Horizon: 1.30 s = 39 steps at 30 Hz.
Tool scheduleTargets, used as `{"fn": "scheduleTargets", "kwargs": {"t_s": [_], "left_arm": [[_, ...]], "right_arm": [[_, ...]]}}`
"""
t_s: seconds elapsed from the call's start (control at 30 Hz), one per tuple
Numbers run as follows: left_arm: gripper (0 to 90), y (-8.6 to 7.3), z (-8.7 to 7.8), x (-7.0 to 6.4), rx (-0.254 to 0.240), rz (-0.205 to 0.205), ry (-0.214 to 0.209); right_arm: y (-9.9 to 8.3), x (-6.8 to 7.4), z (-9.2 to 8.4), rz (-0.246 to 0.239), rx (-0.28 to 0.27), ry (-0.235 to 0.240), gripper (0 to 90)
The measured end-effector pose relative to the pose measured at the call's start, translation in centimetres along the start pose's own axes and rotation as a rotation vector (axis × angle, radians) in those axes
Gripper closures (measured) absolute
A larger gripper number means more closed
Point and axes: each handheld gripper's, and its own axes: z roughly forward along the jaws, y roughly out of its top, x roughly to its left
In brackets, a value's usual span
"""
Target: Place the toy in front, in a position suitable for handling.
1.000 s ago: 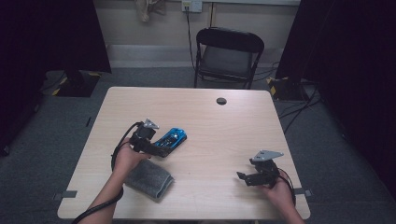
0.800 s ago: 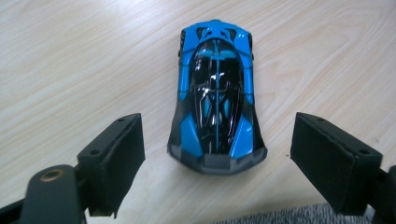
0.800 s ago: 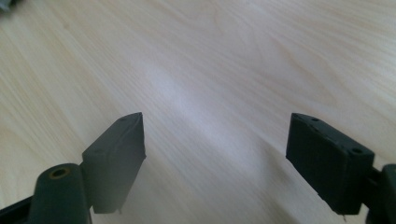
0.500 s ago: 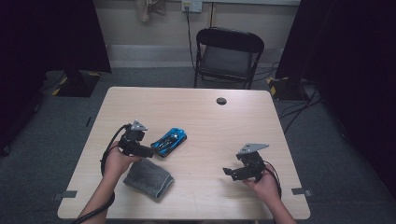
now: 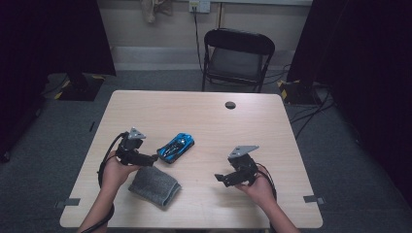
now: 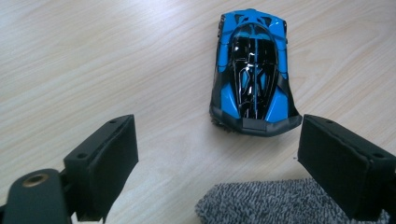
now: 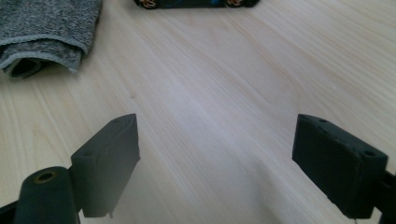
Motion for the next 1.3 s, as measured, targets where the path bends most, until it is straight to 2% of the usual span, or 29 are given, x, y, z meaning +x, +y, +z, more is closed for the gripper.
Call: {"fn": "scheduleTargets", "kwargs": {"t_s": [0.3, 0.33, 0.4, 0.5, 0.6, 0.87, 1.1, 1.3], "left_arm": [[11.8, -0.6, -0.3, 0.4, 0.005, -0.02, -0.004], [12.1, -0.6, -0.3, 0.3, 0.002, -0.02, -0.012], [12.1, -0.7, -0.3, 0.3, 0.006, -0.015, -0.011], [12.2, -0.8, -0.3, 0.3, 0.008, -0.021, -0.01], [12.3, -0.9, -0.3, 0.4, 0.007, -0.027, -0.012], [12.5, -1.1, -0.6, 0.7, 0.0, -0.034, -0.013], [12.6, -1.3, -0.8, 1.0, -0.012, -0.054, -0.019], [13.0, -1.4, -0.7, 1.1, -0.01, -0.058, -0.021]], "right_arm": [[2.6, 2.3, 1.4, -0.028, -0.021, 0.033, 14.5], [3.2, 3.0, 1.8, -0.044, -0.025, 0.042, 14.5], [3.5, 3.3, 2.0, -0.054, -0.024, 0.039, 14.5], [4.3, 4.4, 2.8, -0.072, -0.021, 0.048, 14.5], [5.1, 5.3, 3.7, -0.066, -0.018, 0.081, 14.7], [7.5, 8.1, 6.2, -0.104, -0.01, 0.103, 15.4], [8.7, 10.8, 8.4, -0.164, 0.004, 0.144, 17.6], [9.2, 12.3, 9.9, -0.168, 0.004, 0.168, 22.0]]}}
